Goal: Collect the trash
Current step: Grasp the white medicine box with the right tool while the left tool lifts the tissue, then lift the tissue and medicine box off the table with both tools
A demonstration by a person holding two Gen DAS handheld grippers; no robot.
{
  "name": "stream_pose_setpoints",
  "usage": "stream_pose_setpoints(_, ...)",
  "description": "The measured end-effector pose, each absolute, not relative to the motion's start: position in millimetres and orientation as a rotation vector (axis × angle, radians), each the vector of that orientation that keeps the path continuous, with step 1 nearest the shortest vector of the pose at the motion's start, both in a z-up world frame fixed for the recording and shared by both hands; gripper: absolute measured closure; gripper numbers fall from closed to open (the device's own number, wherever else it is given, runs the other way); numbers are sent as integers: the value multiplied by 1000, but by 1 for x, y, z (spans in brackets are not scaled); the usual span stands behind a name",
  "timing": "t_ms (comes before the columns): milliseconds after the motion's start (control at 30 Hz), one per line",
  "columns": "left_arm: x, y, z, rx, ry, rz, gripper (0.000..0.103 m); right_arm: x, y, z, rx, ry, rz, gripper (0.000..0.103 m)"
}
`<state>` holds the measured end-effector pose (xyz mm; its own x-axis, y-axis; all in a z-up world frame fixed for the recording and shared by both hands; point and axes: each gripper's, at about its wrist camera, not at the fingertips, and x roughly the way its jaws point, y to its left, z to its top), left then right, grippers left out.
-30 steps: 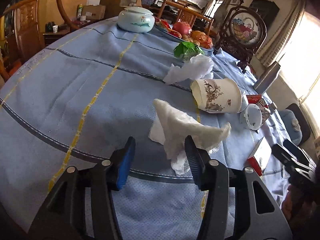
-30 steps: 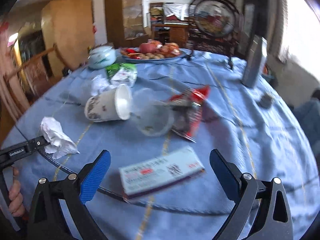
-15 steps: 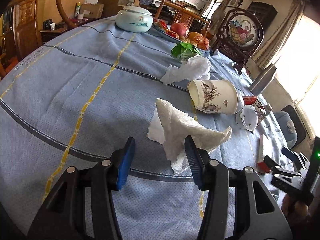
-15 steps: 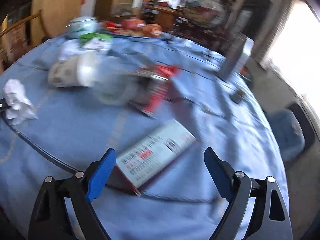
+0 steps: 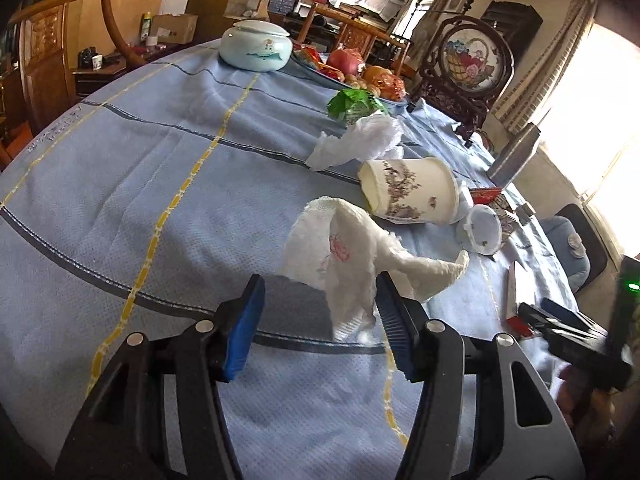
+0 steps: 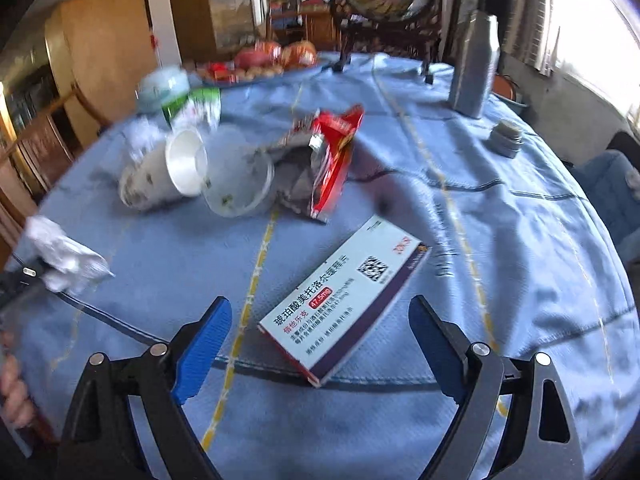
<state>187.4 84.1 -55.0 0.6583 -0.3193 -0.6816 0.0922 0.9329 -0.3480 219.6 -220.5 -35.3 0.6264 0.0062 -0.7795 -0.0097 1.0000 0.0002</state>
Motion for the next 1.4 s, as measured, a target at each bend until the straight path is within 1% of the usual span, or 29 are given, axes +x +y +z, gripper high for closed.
stream_pose_setpoints(67,185,83,-52,-287,817,-235,44,227,-223,-39,20,918,25,15)
stream_pose_setpoints(133,183,81,-49,-273,811,-234,43,229,-227,-40,21,915,19,33)
stream_pose_setpoints(167,183,79,-48,-265,810,-240,43,232,-227,-43,6,924,32,45)
stream_pose_setpoints(300,179,69,-44,-229,812,-265,42,226,-227,-38,-15,878,73,47)
stream_pose_setpoints(367,176,61,-39,-212,805,-292,35,226,-223,-37,-43,873,97,47)
stream_pose_setpoints(433,176,51,-34,-196,788,-292,20,226,-219,-37,-65,870,104,46)
stream_pose_setpoints(467,177,47,-33,-191,782,-294,17,225,-217,-37,-78,870,103,46)
stream_pose_setpoints(700,204,16,-42,-160,832,-319,16,222,-223,-36,-30,861,125,46)
stream_pose_setpoints(767,213,14,-48,-184,870,-337,22,223,-226,-36,-11,860,135,46)
stream_pose_setpoints(800,215,14,-48,-192,874,-352,37,222,-226,-36,-6,857,138,46)
stream_pose_setpoints(833,216,13,-49,-192,876,-361,55,222,-226,-35,-3,854,141,46)
stream_pose_setpoints(867,217,13,-49,-185,881,-365,64,222,-226,-35,-3,852,144,46)
stream_pose_setpoints(900,217,12,-50,-178,885,-364,79,223,-225,-36,-4,853,148,48)
stream_pose_setpoints(933,217,13,-51,-181,888,-369,84,223,-225,-36,-3,855,152,49)
stream_pose_setpoints(1133,203,22,-36,-179,817,-339,84,225,-226,-37,8,870,157,49)
stream_pose_setpoints(1300,196,34,-26,-179,790,-312,84,230,-220,-42,-24,916,139,42)
stream_pose_setpoints(1367,194,36,-27,-181,793,-308,84,230,-219,-44,-31,922,137,43)
stream_pose_setpoints(1400,193,36,-28,-180,796,-305,84,230,-219,-44,-36,919,133,49)
